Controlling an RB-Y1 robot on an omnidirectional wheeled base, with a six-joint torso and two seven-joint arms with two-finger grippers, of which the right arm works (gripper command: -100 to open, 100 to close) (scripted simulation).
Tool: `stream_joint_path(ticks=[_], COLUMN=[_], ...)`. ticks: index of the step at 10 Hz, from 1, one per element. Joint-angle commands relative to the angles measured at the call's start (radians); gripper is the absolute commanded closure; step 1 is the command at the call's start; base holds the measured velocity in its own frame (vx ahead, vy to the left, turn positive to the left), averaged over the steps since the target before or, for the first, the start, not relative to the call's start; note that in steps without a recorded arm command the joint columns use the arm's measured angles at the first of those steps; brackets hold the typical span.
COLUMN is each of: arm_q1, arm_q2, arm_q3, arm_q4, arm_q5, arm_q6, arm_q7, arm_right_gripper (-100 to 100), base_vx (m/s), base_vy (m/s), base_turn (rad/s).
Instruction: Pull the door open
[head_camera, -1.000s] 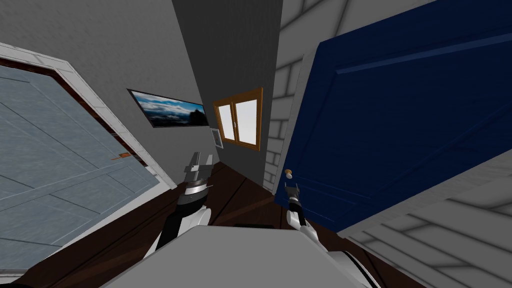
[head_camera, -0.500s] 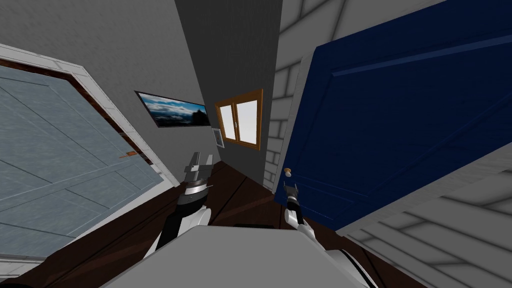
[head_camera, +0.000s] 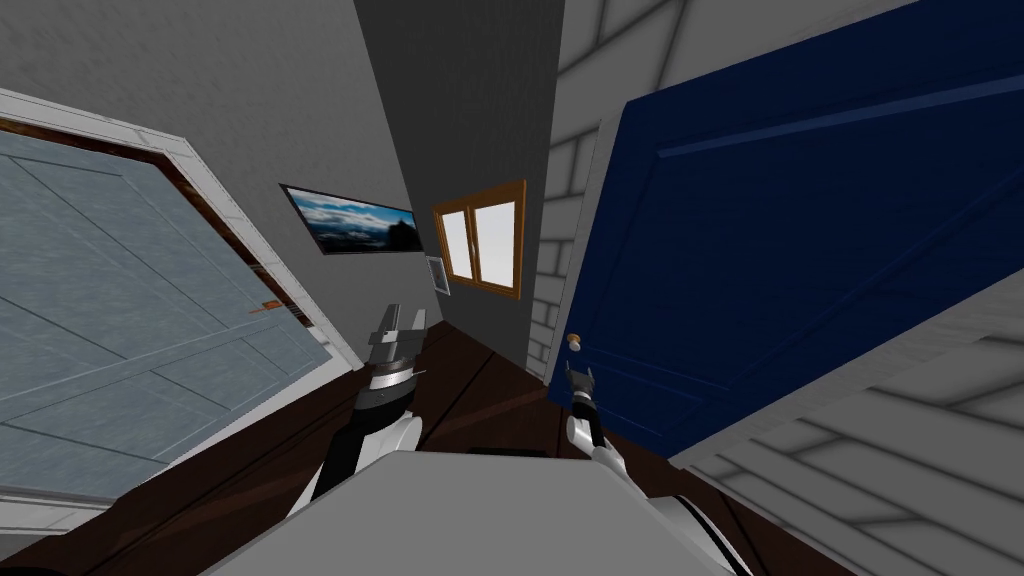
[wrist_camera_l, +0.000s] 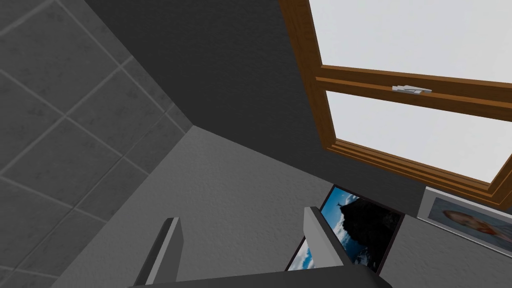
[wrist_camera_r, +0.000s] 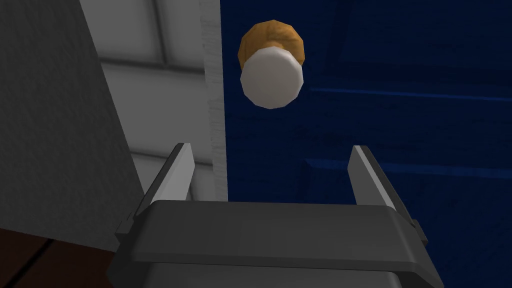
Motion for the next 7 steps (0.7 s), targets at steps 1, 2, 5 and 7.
stream_joint_path(ticks=[1, 2, 5, 7], arm_q1=[-0.001, -0.003, 0.021, 0.021], arm_q2=[0.005, 0.002, -0.047, -0.047], arm_q3=[0.004, 0.003, 0.0, 0.0], arm_q4=[-0.004, 0.004, 0.011, 0.011], arm_q5=[-0.012, -0.007, -0.02, -0.02], arm_q6=[0.002, -0.001, -0.008, -0.008], arm_q7=[-0.035, -0.021, -0.076, -0.076], arm_right_gripper=[-100, -100, -100, -100], base_vx=[-0.048, -0.022, 0.17, 0.087], base_vy=[-0.002, 0.0, 0.002, -0.009], base_turn=[0.018, 0.003, 0.098, 0.01])
